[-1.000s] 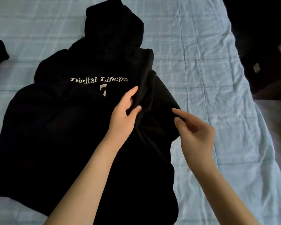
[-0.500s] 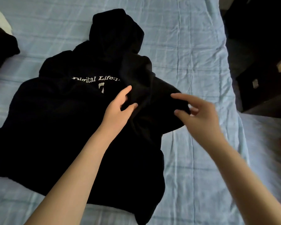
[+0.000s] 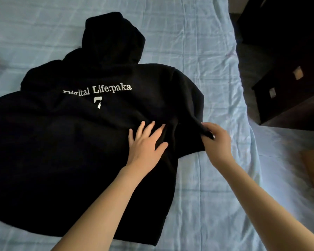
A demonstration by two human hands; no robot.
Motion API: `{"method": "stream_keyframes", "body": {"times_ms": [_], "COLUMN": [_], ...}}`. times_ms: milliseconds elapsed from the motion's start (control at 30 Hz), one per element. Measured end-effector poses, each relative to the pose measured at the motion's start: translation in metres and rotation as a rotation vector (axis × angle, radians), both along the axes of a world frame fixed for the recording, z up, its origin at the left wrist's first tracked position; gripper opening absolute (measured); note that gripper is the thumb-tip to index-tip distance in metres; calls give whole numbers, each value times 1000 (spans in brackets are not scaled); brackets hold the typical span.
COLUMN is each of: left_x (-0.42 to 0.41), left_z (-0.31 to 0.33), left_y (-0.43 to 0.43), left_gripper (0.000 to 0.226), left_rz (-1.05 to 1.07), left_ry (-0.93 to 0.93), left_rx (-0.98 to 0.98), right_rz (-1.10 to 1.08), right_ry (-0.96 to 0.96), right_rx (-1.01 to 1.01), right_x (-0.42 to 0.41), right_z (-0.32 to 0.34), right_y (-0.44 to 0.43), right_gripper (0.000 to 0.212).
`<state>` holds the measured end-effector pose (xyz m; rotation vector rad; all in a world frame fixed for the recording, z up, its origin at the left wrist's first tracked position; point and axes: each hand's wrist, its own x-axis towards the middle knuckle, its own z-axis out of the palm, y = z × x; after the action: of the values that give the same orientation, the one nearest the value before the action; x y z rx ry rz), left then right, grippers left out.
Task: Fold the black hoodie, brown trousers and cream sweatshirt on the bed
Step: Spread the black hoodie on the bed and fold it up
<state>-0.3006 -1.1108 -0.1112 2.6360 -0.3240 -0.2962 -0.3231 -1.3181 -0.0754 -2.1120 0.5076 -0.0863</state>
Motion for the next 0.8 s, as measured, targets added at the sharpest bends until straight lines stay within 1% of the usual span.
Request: {"method": "stream_keyframes", "body": {"times_ms": [33,100,167,200,267,300,333,367,400,433,467,500,533,567,600,633,700,800], "left_x": [-1,-2,-1,0,2,4,6,7,6,5,1,-5,-11,-17,-23,-26,-26,-25], "left_z": [0,5,11,14,18,19,20,21,20,20,18,16,13,10,6,2,-2,-4], "left_y": [1,6,13,15,15,13,11,8,5,1,-3,-7,-11,-14,-17,-18,-17,-17], "left_gripper": [54,50,55,58,59,59,60,64,70,79,88,95,99,100,99,98,95,92], "left_rz": [-5,11,23,13,-21,-36,-45,-45,-36,-17,3,15,8,-14,-41,-58,-52,-37], "left_ry": [-23,-19,33,55,85,101,122,144,155,150,124,80,33,-8,-34,-47,-52,-60], "left_rx": [-2,-90,-197,-203,-144,-104,-64,-26,5,27,39,46,58,82,113,133,117,81], "right_rz": [-39,-76,-43,-31,-23,11,78,143,172,125,11,-110,-185,-210,-216,-215,-217,-207], "right_ry": [-39,-142,-269,-349,-505,-538,-520,-437,-305,-162,-32,49,60,30,-3,-40,-107,-123], "right_rx": [18,-6,-132,-216,-389,-455,-483,-450,-347,-194,-25,125,233,274,306,340,404,421], "right_x": [4,11,15,16,20,22,22,20,16,9,-1,-10,-18,-24,-29,-32,-32,-30], "right_z": [8,30,56,66,74,73,67,57,45,32,21,11,1,-8,-14,-16,-17,-13], "right_y": [-6,-27,-46,-52,-57,-54,-50,-45,-40,-35,-29,-23,-17,-14,-10,-7,-4,-3], "right_gripper": [28,31,44,50,53,52,51,51,55,64,72,70,55,38,25,21,23,25]}}
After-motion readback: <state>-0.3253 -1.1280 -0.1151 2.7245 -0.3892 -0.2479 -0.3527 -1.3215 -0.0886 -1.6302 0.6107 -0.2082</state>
